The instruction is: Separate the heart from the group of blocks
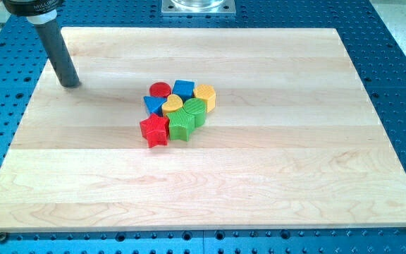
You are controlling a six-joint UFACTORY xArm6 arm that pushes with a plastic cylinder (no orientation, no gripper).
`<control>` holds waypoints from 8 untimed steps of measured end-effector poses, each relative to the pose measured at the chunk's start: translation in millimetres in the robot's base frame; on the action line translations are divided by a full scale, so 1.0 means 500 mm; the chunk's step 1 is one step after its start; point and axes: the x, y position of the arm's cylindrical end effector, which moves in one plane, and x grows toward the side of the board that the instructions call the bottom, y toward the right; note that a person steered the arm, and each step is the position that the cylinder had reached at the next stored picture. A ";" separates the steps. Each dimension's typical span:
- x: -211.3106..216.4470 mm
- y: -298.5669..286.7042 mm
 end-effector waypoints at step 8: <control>0.214 0.573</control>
